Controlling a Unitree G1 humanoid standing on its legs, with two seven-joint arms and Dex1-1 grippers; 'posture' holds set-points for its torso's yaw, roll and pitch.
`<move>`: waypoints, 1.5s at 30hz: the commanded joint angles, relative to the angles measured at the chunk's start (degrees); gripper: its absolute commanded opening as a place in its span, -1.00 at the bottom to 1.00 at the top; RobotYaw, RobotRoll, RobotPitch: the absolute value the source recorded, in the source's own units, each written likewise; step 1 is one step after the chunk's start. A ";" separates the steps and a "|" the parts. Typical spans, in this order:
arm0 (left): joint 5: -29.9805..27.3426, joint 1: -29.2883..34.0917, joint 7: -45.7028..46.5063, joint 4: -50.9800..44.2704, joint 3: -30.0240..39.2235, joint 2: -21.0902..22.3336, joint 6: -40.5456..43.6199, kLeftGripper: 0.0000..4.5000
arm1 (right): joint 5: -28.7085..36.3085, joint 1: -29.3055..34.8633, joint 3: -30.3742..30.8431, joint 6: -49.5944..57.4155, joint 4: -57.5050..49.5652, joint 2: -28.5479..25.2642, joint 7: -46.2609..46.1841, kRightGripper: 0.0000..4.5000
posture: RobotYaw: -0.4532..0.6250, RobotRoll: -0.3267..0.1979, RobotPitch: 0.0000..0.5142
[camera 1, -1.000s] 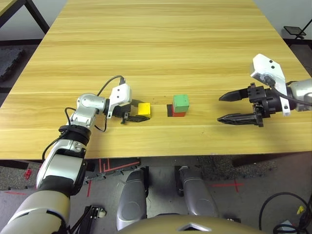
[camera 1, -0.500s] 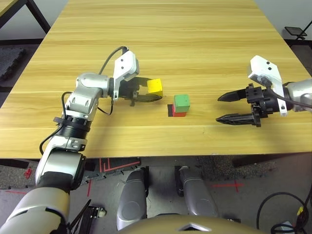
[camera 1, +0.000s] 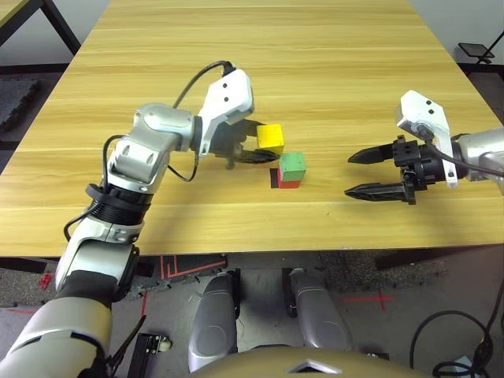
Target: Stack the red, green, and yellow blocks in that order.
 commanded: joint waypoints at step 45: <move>2.28 -1.98 2.42 7.82 -4.12 -5.63 -2.16 0.98 | 2.01 -1.33 -0.13 0.99 -0.06 0.75 -2.91 1.00 | 0.21 0.40 -0.47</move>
